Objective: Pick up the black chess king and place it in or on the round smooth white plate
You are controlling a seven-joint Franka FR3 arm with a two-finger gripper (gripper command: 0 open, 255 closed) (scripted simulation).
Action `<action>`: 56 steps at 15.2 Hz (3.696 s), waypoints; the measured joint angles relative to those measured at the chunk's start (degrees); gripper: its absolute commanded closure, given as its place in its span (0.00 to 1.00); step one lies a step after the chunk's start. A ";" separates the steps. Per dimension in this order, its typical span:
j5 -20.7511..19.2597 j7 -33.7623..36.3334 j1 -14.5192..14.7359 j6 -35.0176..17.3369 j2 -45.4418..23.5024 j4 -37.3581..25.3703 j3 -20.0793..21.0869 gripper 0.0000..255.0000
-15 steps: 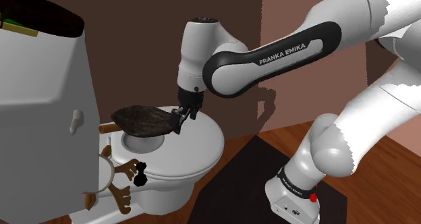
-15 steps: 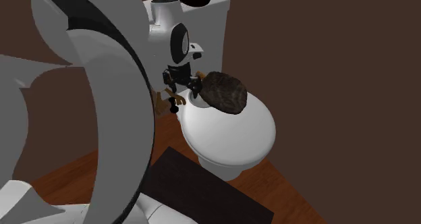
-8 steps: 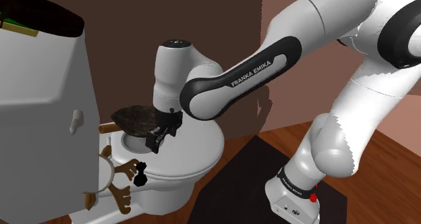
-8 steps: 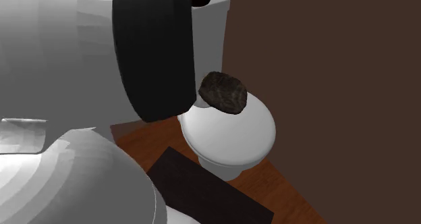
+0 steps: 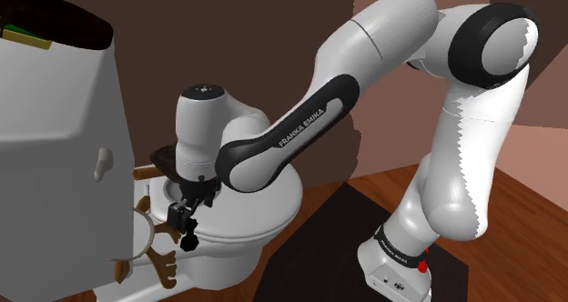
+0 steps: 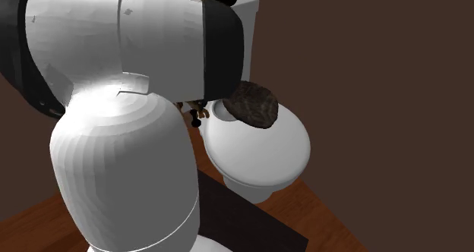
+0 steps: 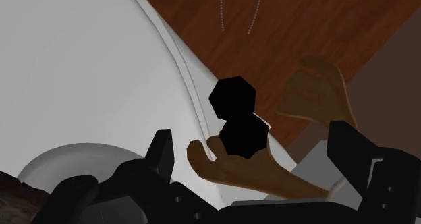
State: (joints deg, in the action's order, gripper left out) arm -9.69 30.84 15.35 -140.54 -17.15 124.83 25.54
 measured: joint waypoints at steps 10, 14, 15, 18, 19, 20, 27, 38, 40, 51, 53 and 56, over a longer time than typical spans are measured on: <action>-2.99 2.32 1.55 -3.86 -4.28 -0.07 -1.53 0.00; -3.01 2.33 1.57 -3.88 -4.31 -0.09 -1.54 1.00; -3.01 2.33 1.57 -3.88 -4.31 -0.09 -1.54 1.00; -3.02 2.34 1.56 -3.87 -4.29 -0.12 -1.54 1.00; -3.01 2.33 1.56 -3.86 -4.29 -0.13 -1.54 1.00; -3.01 2.33 1.56 -3.86 -4.30 -0.13 -1.54 1.00; -1.65 1.37 0.87 -2.15 -2.32 -0.01 -0.72 1.00; 2.96 -1.68 -0.79 4.91 4.09 -1.32 1.45 1.00; 3.65 -2.14 -0.97 6.34 5.06 -1.89 1.70 1.00; 4.78 -14.30 -8.01 11.66 4.06 -8.30 -2.39 1.00; 4.96 -16.77 -9.45 12.83 3.73 -9.81 -3.22 1.00; 4.51 -20.09 -11.29 15.22 1.36 -14.47 -4.66 1.00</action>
State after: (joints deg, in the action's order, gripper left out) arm -5.18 10.75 4.06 -125.32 -15.79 110.36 20.88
